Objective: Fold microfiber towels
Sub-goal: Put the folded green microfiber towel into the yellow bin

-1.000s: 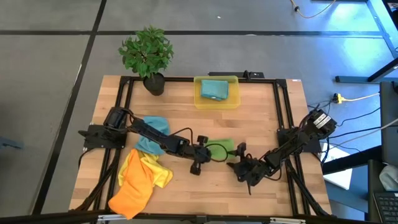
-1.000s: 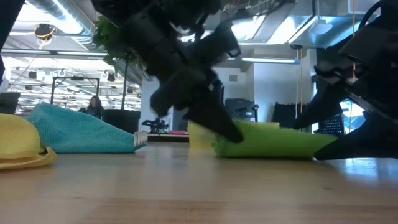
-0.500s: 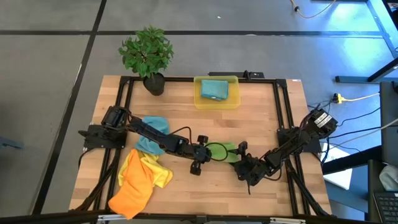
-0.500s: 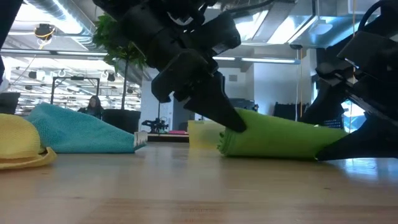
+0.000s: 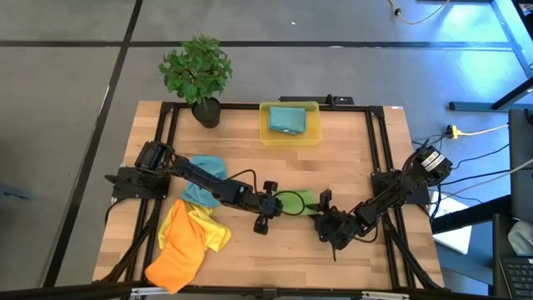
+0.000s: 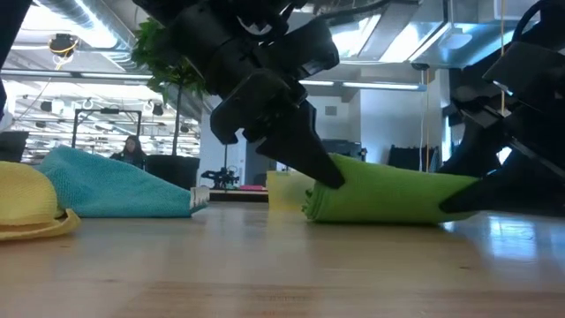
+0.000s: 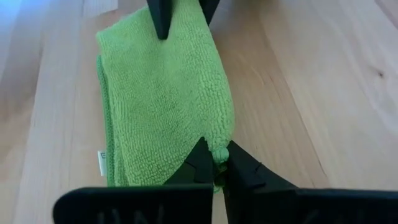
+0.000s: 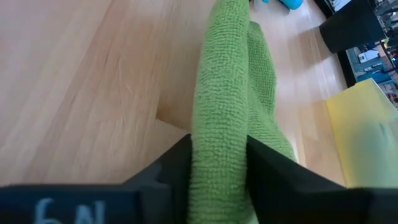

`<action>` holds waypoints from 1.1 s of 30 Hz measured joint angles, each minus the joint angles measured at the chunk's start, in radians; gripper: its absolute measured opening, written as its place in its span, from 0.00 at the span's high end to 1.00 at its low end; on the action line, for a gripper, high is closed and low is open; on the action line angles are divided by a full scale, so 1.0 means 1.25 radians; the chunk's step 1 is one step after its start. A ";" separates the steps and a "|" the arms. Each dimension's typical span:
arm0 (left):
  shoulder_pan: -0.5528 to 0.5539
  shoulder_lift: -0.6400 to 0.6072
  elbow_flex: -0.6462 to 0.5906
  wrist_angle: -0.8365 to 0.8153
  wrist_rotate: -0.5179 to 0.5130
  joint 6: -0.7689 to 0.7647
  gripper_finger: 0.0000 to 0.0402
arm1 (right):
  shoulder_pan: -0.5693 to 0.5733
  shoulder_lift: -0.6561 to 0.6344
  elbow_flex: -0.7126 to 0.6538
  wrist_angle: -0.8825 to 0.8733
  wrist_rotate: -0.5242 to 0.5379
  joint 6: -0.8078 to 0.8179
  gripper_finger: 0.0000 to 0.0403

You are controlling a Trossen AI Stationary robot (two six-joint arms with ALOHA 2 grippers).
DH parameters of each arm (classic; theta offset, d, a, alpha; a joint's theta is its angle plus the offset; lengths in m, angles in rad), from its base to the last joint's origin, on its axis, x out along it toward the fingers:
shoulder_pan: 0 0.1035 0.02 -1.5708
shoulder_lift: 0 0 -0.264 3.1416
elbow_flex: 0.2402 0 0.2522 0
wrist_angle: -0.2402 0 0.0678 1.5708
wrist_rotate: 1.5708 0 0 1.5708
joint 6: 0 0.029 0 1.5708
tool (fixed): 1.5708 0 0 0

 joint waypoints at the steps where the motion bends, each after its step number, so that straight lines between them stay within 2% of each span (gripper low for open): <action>1: 0.000 0.000 0.000 -0.002 0.000 0.000 1.00 | 0.000 0.000 0.000 0.000 -0.001 0.000 0.71; 5: 0.000 -0.007 0.000 -0.011 0.000 -0.006 1.00 | 0.000 0.000 0.005 -0.013 -0.004 0.000 0.81; 9: 0.000 -0.014 0.001 -0.019 -0.006 -0.007 1.00 | -0.014 0.003 0.065 -0.162 -0.022 0.025 0.96; 13: 0.002 -0.030 0.002 -0.043 -0.025 -0.004 1.00 | -0.030 0.012 0.144 -0.305 -0.017 0.020 0.96; 19: 0.010 -0.087 0.001 -0.096 -0.063 0.014 1.00 | -0.062 0.003 0.219 -0.420 0.024 0.023 0.96; 26: 0.051 -0.165 0.001 -0.161 -0.087 0.046 1.00 | -0.119 -0.098 0.194 -0.420 0.059 0.033 0.96; 33: 0.136 -0.215 0.001 -0.169 -0.071 0.093 1.00 | -0.214 -0.276 0.145 -0.363 0.049 -0.086 0.96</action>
